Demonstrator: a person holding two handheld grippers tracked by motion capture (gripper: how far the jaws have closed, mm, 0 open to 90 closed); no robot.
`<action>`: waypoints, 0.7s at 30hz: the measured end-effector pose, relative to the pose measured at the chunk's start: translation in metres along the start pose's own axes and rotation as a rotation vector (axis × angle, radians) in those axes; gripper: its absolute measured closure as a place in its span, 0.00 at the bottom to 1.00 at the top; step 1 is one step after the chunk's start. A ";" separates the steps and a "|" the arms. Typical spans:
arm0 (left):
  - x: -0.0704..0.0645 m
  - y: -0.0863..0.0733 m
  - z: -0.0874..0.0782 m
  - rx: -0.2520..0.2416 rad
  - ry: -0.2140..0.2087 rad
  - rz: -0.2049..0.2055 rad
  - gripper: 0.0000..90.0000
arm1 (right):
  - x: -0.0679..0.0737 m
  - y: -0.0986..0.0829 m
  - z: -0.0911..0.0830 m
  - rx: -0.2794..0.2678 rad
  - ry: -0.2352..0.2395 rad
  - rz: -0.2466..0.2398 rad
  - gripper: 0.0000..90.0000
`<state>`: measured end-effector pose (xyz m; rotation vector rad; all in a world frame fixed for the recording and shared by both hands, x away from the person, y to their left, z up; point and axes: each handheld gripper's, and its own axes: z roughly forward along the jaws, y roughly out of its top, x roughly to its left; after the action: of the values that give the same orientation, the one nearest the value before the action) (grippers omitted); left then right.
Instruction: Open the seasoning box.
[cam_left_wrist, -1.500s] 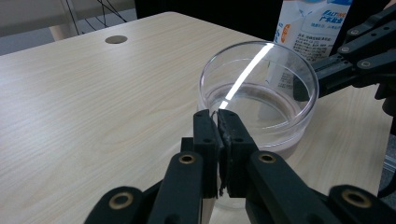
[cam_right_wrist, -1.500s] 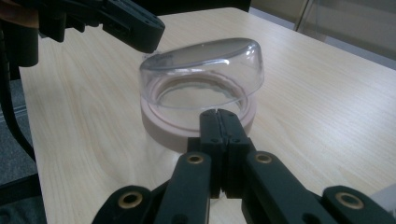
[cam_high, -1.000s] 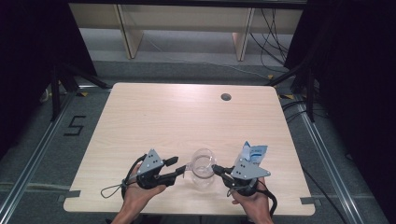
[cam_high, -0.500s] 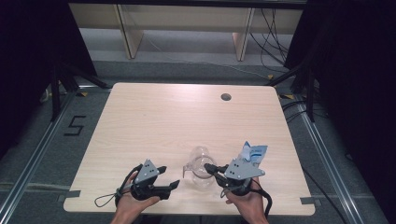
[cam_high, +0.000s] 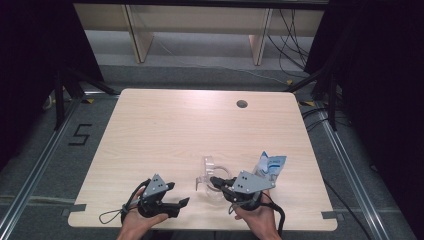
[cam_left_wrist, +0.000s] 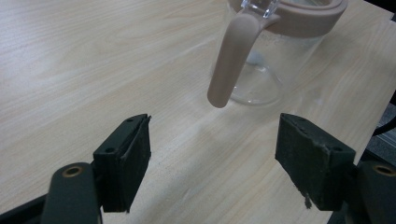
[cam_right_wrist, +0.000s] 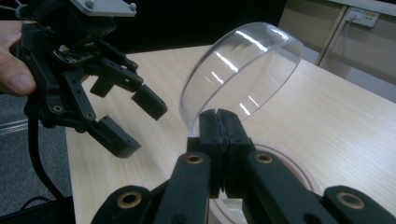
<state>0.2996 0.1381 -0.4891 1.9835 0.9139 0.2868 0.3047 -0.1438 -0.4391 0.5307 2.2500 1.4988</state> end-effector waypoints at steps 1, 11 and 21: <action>0.000 -0.001 0.001 -0.019 -0.005 -0.002 0.29 | 0.001 0.001 0.001 0.003 0.007 0.005 0.99; -0.001 -0.004 0.002 -0.014 -0.002 -0.022 0.29 | 0.005 0.003 0.009 0.007 0.029 -0.006 0.99; 0.002 -0.005 0.001 -0.001 0.026 -0.017 0.29 | 0.000 -0.002 -0.006 -0.002 0.002 -0.001 0.91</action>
<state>0.2989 0.1406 -0.4943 1.9743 0.9463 0.3039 0.3013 -0.1486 -0.4390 0.5280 2.2497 1.5019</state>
